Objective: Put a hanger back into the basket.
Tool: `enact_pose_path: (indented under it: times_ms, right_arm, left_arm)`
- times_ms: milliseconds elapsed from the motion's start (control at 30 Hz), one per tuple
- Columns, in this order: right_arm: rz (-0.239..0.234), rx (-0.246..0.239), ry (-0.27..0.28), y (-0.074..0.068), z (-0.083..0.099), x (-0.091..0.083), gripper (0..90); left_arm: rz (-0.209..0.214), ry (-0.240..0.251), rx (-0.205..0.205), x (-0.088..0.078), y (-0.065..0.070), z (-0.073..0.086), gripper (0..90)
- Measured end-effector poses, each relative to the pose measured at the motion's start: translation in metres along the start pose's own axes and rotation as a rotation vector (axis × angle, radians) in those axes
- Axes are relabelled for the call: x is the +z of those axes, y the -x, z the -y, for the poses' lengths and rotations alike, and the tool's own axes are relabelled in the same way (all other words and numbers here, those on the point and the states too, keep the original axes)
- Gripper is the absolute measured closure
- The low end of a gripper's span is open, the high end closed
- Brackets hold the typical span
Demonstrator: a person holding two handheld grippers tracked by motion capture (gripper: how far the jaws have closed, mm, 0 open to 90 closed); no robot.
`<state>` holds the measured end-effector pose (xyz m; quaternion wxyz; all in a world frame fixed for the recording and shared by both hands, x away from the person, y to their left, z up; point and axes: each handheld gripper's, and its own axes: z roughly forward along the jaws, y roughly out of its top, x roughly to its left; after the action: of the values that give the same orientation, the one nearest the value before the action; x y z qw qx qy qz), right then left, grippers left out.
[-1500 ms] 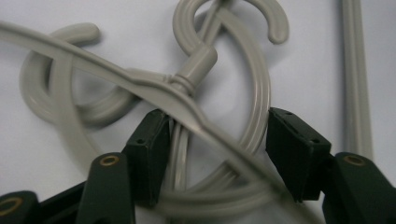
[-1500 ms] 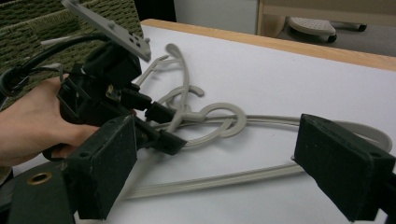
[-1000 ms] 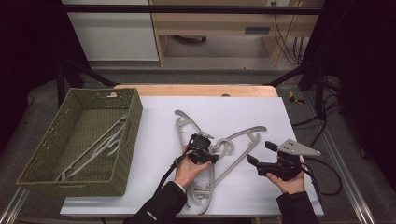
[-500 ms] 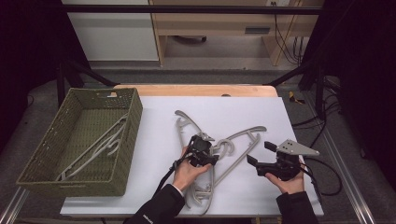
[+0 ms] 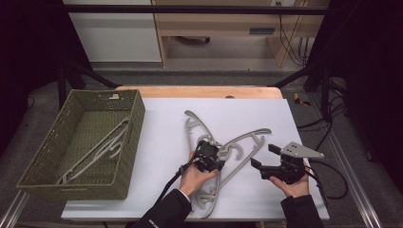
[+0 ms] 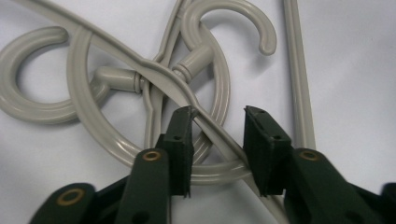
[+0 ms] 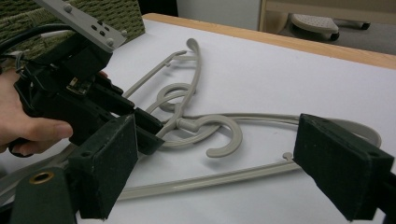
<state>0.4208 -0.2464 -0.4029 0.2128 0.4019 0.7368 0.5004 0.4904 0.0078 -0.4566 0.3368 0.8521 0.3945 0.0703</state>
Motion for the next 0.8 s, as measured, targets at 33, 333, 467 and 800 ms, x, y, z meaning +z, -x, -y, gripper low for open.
enact_pose_path:
  times_ms: [33, 333, 467, 800]
  right_arm:
    - [0.001, -0.001, 0.0, 0.0, 0.0, 0.0, 14.3]
    - [-0.002, -0.001, -0.002, 0.0, 0.0, 0.0, 14.5]
    - [-0.003, -0.002, -0.006, -0.001, 0.0, 0.001, 14.6]
    - [-0.002, -0.001, -0.001, -0.001, 0.0, 0.0, 14.8]
  left_arm:
    - [0.01, -0.005, 0.005, -0.001, 0.0, 0.0, 65.4]
    - [0.027, -0.022, 0.017, -0.007, 0.0, -0.001, 71.1]
    - [0.024, -0.033, -0.005, 0.002, 0.002, -0.005, 61.2]
    - [-0.006, -0.064, 0.062, -0.005, 0.006, -0.003, 67.9]
